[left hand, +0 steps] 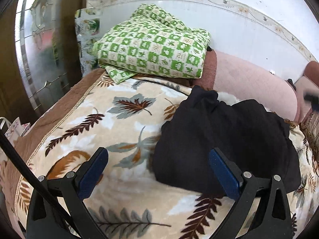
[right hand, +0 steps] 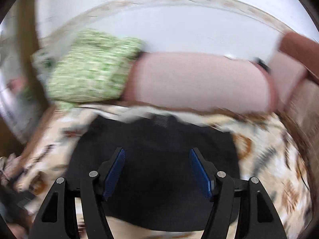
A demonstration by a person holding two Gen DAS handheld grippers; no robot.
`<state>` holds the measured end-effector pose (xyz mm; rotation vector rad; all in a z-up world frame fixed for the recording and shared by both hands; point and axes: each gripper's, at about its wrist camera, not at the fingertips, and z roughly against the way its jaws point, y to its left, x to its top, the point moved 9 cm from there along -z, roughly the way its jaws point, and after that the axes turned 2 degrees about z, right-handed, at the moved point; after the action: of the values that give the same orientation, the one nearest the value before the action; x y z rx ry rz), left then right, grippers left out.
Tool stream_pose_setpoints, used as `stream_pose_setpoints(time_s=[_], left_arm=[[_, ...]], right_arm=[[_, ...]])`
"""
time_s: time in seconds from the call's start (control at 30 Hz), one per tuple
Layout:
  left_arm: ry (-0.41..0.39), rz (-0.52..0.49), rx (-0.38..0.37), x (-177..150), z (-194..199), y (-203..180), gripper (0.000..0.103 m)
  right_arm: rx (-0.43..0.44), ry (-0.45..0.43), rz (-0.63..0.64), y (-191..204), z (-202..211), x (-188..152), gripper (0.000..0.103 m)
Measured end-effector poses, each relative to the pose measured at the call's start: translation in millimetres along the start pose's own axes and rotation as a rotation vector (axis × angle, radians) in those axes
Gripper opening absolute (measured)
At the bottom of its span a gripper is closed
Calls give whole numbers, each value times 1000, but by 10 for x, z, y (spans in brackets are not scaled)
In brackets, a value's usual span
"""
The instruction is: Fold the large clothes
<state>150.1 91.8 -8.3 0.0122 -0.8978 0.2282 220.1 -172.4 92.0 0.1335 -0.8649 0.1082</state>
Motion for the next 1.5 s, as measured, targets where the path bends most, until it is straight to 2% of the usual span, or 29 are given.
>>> stream_pose_setpoints(time_s=[0.1,0.17,0.23,0.33,0.37,0.57,0.63,0.73,0.8,0.87,0.93,0.97,1.07,1.27,1.4,1.5], left_arm=[[-22,-25,32,-48,5,78,102],[-28,-24,30,-70,-38,141,102],[1,-14,21,-123,-131,176,102],[54,25,18,-168,-289,239,102],[61,38,10,-165,-318,254,102],[69,57,8,-145,-345,321,102],[68,56,11,-135,-350,333,102],[67,44,33,-142,-366,366,102],[72,48,34,-159,-375,386,102],[76,60,30,-167,-381,409,102],[75,76,28,-165,-380,434,102],[72,79,30,-165,-380,442,102],[65,65,48,-173,-387,451,102],[58,43,51,-144,-429,390,102],[62,19,44,-173,-426,347,102],[54,18,42,-177,-395,342,102]], right_arm=[[4,20,44,384,-100,60,71],[-17,68,56,458,-315,-42,71],[-40,113,57,451,-561,-168,69],[-65,187,26,360,-1012,-379,37],[-59,211,-7,310,-1184,-445,33],[-71,256,-78,89,-1862,-709,33],[-73,249,-84,29,-1959,-725,33],[-87,263,-63,48,-1933,-672,34],[-92,220,-40,135,-1740,-510,34],[-48,130,-32,300,-1468,-337,34],[24,113,-13,538,-1381,-265,34],[64,138,-2,675,-1441,-273,34],[65,200,23,900,-1758,-341,34],[8,255,-34,842,-2395,-450,34],[26,255,-43,798,-2366,-411,35],[61,175,-88,703,-1907,-284,36]])
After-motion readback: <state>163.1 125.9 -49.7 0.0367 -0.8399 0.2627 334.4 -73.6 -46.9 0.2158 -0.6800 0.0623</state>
